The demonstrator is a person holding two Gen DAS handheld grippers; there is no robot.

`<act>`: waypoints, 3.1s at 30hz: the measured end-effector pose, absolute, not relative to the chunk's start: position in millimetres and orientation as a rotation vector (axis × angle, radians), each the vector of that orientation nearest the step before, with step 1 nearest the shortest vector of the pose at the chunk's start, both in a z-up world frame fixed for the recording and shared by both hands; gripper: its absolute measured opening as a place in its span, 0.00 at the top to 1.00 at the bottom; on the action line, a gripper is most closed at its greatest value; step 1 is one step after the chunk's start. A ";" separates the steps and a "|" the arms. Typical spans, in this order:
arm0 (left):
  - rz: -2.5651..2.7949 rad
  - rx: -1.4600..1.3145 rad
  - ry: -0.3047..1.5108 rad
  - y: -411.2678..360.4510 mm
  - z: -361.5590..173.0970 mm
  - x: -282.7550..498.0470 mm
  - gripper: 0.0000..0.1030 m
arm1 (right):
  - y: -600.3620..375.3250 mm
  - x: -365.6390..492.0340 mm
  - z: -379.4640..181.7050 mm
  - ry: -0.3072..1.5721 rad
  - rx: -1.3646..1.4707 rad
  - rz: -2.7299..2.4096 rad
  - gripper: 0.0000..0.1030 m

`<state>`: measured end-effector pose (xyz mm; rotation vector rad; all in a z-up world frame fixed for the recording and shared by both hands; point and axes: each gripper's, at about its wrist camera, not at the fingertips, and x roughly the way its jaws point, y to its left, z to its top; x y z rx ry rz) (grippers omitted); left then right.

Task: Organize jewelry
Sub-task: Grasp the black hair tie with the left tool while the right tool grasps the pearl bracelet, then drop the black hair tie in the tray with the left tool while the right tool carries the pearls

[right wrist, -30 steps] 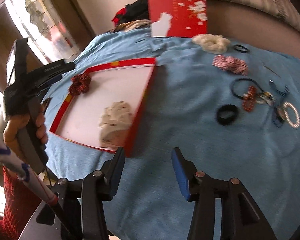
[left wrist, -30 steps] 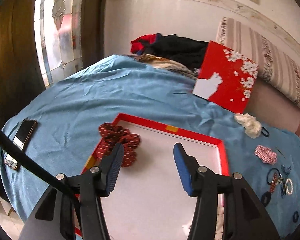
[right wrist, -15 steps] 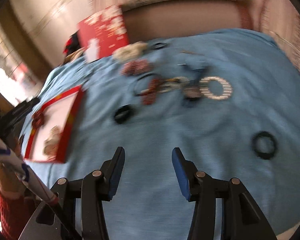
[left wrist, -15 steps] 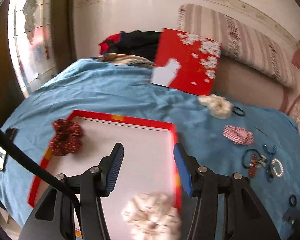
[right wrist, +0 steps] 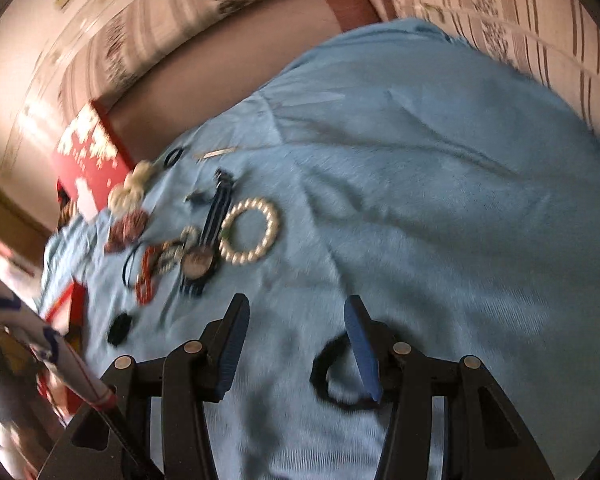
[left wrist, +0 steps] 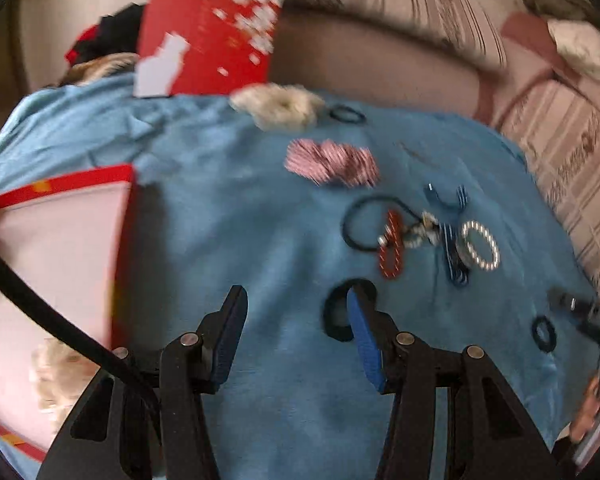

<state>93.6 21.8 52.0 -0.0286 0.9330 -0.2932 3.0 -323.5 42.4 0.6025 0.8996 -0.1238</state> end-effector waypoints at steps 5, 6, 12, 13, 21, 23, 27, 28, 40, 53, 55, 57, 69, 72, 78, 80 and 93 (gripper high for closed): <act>-0.325 -0.030 0.999 7.8 29.3 105.2 0.51 | -337.0 26.9 34.3 0.912 0.661 -0.101 0.48; -0.331 -0.038 1.009 6.0 26.1 108.5 0.51 | -332.2 34.4 33.4 0.919 0.650 -0.083 0.48; -0.363 -0.069 1.044 -1.4 12.4 119.5 0.51 | -290.0 80.9 32.9 0.936 0.440 0.027 0.48; -0.364 -0.061 1.041 -2.8 12.1 119.7 0.51 | -286.2 86.3 31.4 0.939 0.410 0.019 0.48; -0.392 -0.014 1.045 -14.1 10.3 119.6 0.83 | -285.4 115.7 7.7 0.972 0.277 -0.075 0.55; -0.390 -0.010 1.048 -15.8 10.2 118.1 0.91 | -283.4 116.1 8.4 0.972 0.250 -0.078 0.57; -0.398 -0.032 1.049 -14.4 13.4 114.2 0.94 | -277.9 113.9 9.3 0.973 0.191 -0.099 0.79; -0.398 -0.037 1.043 -13.5 15.7 112.6 0.94 | -275.6 113.2 9.4 0.976 0.185 -0.094 0.85; -0.380 -0.130 0.947 27.1 59.7 98.6 0.94 | -259.7 85.3 55.1 0.817 0.208 -0.100 0.90; -0.178 -0.273 0.864 141.7 93.0 90.4 0.94 | -174.5 37.0 99.9 0.723 0.179 0.033 0.90; -0.133 -0.297 0.878 165.6 89.4 90.0 0.94 | -157.5 37.3 104.7 0.726 0.181 0.069 0.90; -0.085 -0.316 0.893 187.2 84.3 89.3 0.94 | -131.5 39.9 112.5 0.731 0.165 0.121 0.90; 0.234 -0.421 1.027 307.1 47.2 75.7 0.94 | 49.0 63.4 151.3 0.734 -0.024 0.390 0.90; 0.280 -0.452 1.046 324.7 39.5 74.2 0.94 | 99.8 75.1 142.3 0.771 -0.064 0.445 0.90; 0.377 -0.499 1.045 354.2 37.0 67.0 0.94 | 166.1 93.8 113.8 0.854 -0.071 0.507 0.89; 0.398 -0.527 1.047 363.4 34.5 63.5 0.94 | 178.6 100.2 106.2 0.883 -0.049 0.517 0.89; 0.415 -0.616 1.014 371.5 36.9 60.6 0.73 | 155.9 139.7 55.4 1.045 0.064 0.420 0.89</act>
